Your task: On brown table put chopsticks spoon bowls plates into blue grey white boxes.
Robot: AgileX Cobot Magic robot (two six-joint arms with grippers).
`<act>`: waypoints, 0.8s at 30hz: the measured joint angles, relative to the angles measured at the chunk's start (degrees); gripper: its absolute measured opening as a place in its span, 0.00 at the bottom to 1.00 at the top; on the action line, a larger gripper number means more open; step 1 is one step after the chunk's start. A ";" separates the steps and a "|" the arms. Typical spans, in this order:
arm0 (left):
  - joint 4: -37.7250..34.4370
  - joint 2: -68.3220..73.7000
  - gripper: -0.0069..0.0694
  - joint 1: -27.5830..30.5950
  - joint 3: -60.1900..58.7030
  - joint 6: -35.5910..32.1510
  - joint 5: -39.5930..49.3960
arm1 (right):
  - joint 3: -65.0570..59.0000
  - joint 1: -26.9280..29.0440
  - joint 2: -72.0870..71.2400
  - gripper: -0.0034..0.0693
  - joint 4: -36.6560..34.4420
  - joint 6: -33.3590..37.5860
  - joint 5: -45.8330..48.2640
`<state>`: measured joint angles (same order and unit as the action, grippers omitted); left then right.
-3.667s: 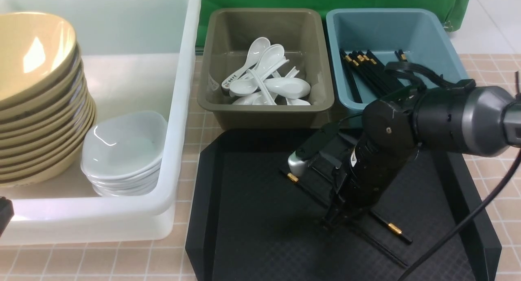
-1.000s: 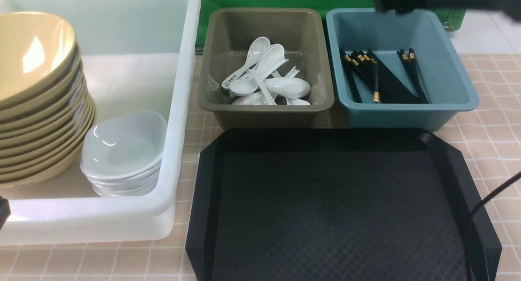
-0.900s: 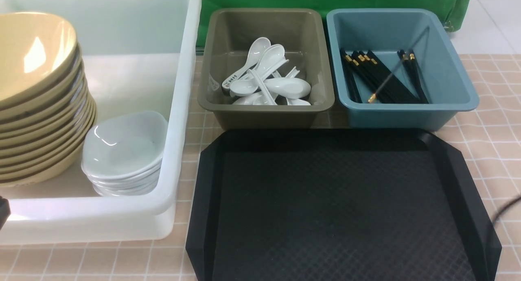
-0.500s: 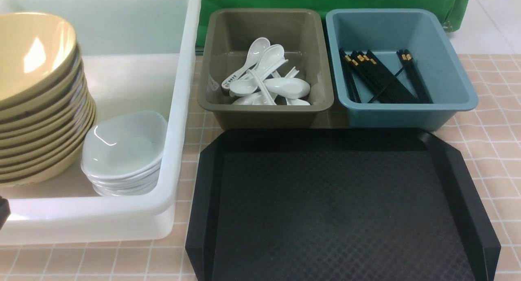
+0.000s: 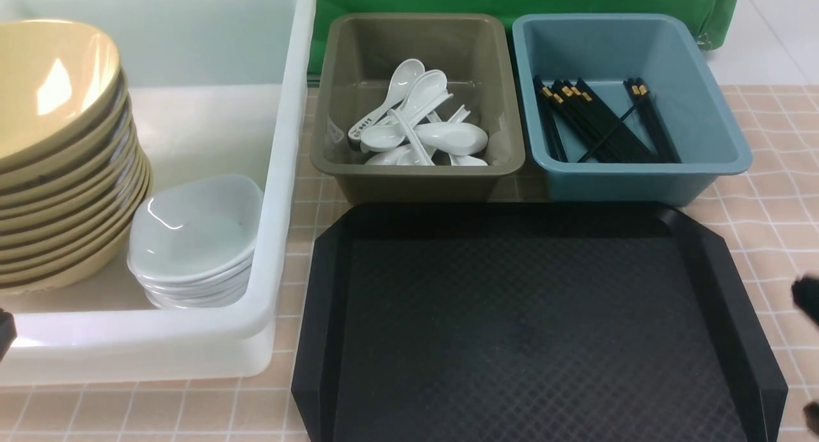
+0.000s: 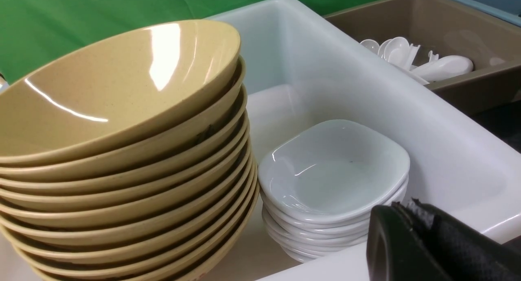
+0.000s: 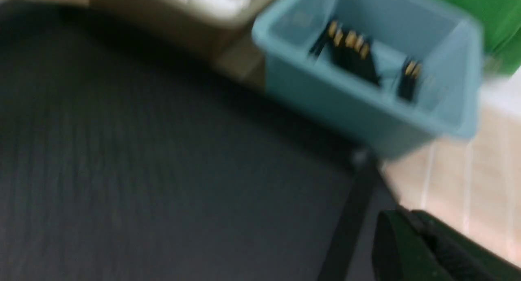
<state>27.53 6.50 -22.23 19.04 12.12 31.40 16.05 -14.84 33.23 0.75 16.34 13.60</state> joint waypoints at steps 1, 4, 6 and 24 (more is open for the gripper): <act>0.00 0.00 0.08 0.00 0.00 0.00 0.00 | -0.84 0.00 0.00 0.10 0.00 0.00 0.00; 0.00 0.00 0.08 0.00 0.00 0.00 -0.06 | -4.22 0.00 -0.06 0.10 0.00 -0.32 0.07; 0.00 0.00 0.08 0.00 0.00 0.00 -0.06 | -4.94 0.06 -0.11 0.10 0.00 -1.36 0.07; 0.07 0.00 0.08 0.00 0.00 0.00 0.01 | -17.52 10.20 -30.74 0.11 0.00 -5.33 -7.50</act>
<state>27.60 6.50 -22.23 19.04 12.12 31.41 -1.47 -4.64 2.48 0.75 11.02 6.10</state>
